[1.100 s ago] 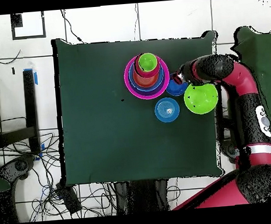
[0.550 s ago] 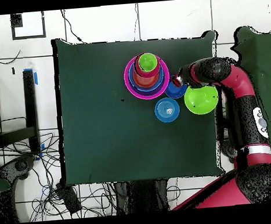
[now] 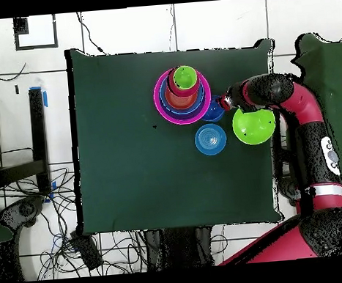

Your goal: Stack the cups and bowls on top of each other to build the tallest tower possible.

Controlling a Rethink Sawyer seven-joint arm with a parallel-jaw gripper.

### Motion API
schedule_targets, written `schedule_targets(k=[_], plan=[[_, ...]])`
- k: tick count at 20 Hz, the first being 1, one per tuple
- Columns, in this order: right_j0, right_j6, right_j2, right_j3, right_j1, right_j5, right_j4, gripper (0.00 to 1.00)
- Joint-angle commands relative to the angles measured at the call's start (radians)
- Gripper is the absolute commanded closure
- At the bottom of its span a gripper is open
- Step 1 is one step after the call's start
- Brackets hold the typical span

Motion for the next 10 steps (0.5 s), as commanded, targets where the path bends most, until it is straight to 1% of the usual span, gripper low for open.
schedule_targets(k=[1, 10], plan=[[0.018, -0.256, -0.052, 0.041, 0.024, -0.090, -0.084, 1.00], [0.018, -0.242, -0.049, 0.041, 0.017, -0.078, -0.069, 1.00]])
